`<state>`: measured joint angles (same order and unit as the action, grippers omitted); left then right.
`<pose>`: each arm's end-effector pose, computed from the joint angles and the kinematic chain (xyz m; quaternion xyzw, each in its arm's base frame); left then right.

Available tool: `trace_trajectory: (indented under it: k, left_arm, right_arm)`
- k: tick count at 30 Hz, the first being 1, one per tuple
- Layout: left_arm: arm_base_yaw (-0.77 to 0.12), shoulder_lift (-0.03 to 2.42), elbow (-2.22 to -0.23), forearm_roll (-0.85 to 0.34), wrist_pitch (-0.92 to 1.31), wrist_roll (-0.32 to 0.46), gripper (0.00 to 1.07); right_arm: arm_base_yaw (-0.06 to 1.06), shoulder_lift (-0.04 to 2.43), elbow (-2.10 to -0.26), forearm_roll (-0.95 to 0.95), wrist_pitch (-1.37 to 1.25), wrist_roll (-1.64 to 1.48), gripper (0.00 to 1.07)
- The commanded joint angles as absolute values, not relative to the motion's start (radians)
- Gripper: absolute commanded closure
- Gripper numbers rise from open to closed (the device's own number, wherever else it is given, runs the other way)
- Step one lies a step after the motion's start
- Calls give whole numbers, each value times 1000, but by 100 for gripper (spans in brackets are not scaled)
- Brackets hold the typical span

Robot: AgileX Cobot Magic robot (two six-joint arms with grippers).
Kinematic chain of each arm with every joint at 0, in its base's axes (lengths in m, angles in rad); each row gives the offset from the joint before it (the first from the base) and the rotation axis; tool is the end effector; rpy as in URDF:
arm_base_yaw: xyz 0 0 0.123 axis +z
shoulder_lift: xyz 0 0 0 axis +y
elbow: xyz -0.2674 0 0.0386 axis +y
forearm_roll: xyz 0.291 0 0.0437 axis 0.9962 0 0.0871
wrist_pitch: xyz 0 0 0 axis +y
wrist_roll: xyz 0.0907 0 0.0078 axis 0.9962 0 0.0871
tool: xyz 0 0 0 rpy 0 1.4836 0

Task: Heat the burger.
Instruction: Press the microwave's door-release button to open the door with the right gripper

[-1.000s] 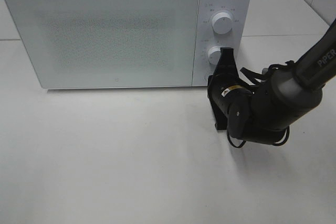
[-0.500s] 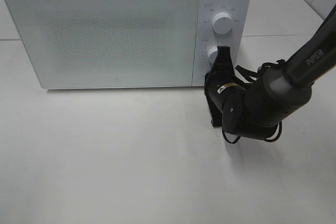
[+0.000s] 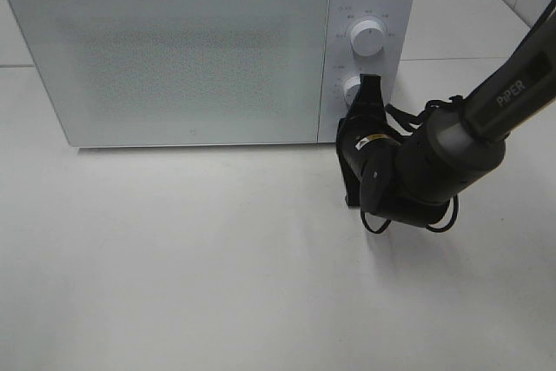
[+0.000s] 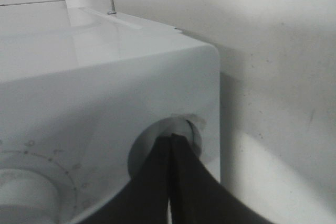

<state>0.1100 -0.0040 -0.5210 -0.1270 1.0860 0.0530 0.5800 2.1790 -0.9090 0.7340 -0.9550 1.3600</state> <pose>0.0438 -0.0054 0.3031 -0.0202 0.8514 -0.0208 0.5238 0.3479 0.1685 0.0275 0.5964 0.5449 0.4223 0.4111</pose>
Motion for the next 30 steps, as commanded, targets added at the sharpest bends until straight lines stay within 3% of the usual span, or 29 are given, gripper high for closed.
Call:
trace_trajectory:
  k: [1, 11, 30]
  left_arm:
    - [113, -22, -517, -126, 1072, 48, 7]
    - [113, -22, -517, -126, 1072, 48, 7]
    - [113, -22, -517, -126, 1072, 48, 7]
  right_arm:
    - [559, 2173, -978, 708, -1142, 1350, 107]
    - [559, 2219, -1082, 696, -1268, 1368, 107]
    - [560, 2216, -1059, 660, -1252, 1373, 107]
